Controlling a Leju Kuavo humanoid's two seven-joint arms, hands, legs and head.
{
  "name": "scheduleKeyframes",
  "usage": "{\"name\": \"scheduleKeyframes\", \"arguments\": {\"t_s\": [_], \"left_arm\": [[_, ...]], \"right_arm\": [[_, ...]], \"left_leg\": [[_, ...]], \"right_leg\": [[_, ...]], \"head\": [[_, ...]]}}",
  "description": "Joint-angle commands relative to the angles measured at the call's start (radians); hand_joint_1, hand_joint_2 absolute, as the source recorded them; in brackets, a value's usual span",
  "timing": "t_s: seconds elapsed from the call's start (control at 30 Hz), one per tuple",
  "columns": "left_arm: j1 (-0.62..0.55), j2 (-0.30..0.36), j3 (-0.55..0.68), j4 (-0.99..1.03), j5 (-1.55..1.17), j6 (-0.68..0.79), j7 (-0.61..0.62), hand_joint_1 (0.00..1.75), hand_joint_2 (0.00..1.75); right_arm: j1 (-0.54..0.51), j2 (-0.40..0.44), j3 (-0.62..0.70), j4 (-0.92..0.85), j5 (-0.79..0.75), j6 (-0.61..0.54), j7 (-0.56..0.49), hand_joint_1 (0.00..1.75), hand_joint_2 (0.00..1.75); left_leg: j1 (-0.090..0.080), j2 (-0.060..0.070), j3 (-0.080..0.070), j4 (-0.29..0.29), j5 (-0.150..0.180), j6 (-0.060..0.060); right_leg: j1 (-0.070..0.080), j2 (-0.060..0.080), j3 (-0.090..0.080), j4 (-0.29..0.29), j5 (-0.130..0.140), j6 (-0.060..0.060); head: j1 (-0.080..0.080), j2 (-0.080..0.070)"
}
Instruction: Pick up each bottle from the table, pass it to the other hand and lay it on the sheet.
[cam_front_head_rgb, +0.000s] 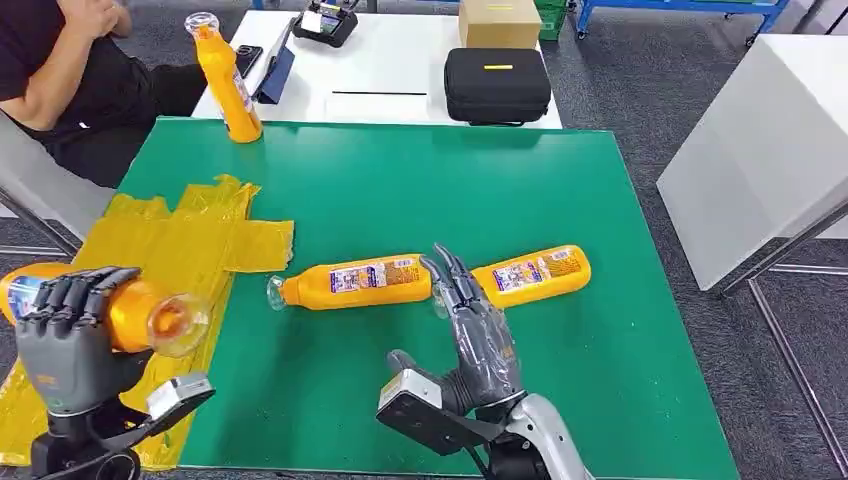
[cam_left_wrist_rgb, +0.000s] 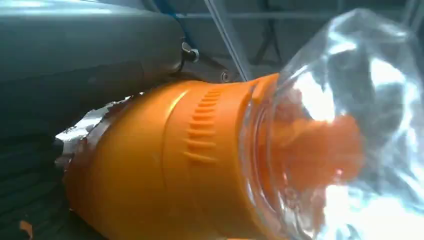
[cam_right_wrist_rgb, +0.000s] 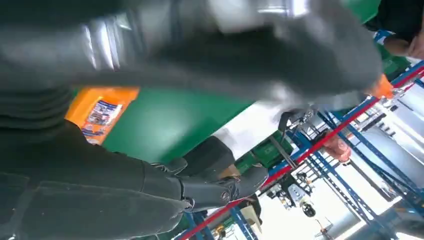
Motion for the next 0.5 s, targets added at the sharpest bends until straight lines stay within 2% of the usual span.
{"name": "scheduleKeyframes", "arguments": {"t_s": [0.03, 0.13, 0.2, 0.27, 0.5], "left_arm": [[-0.084, 0.102, -0.11, 0.391, -0.081, 0.013, 0.093, 1.75, 1.75], [-0.079, 0.109, -0.135, 0.44, -0.085, 0.013, 0.126, 1.75, 1.75], [-0.086, 0.146, -0.204, 0.484, -0.075, -0.008, 0.19, 1.75, 1.75], [-0.079, 0.159, -0.221, 0.478, -0.066, -0.006, 0.204, 1.75, 1.75], [-0.081, 0.167, -0.235, 0.469, -0.059, -0.007, 0.216, 1.75, 1.75]], "right_arm": [[-0.032, -0.013, 0.02, 0.042, -0.038, 0.013, -0.02, 0.0, 0.0], [-0.035, -0.01, 0.02, 0.048, -0.047, 0.016, -0.025, 0.0, 0.0], [-0.045, -0.008, 0.025, 0.052, -0.053, 0.025, -0.026, 0.0, 0.0], [-0.049, -0.005, 0.026, 0.058, -0.055, 0.028, -0.026, 0.0, 0.0], [-0.048, -0.006, 0.025, 0.056, -0.055, 0.027, -0.026, 0.0, 0.0]], "left_leg": [[-0.001, -0.001, 0.003, -0.002, 0.0, 0.001], [-0.001, -0.001, 0.007, -0.003, -0.001, 0.001], [0.0, 0.0, 0.006, -0.002, -0.001, 0.001], [-0.001, 0.0, 0.002, -0.002, 0.0, 0.001], [0.0, 0.0, 0.004, -0.001, -0.001, 0.001]], "right_leg": [[0.0, -0.001, 0.003, -0.001, 0.0, -0.003], [0.0, -0.001, 0.006, -0.002, -0.001, -0.005], [0.001, 0.0, 0.006, -0.001, -0.001, -0.006], [-0.001, 0.0, 0.001, -0.001, 0.0, -0.003], [0.001, 0.0, 0.004, 0.0, -0.001, -0.006]], "head": [[0.0, 0.0], [0.0, 0.0], [0.0, 0.0], [0.0, 0.0], [0.0, 0.0]]}}
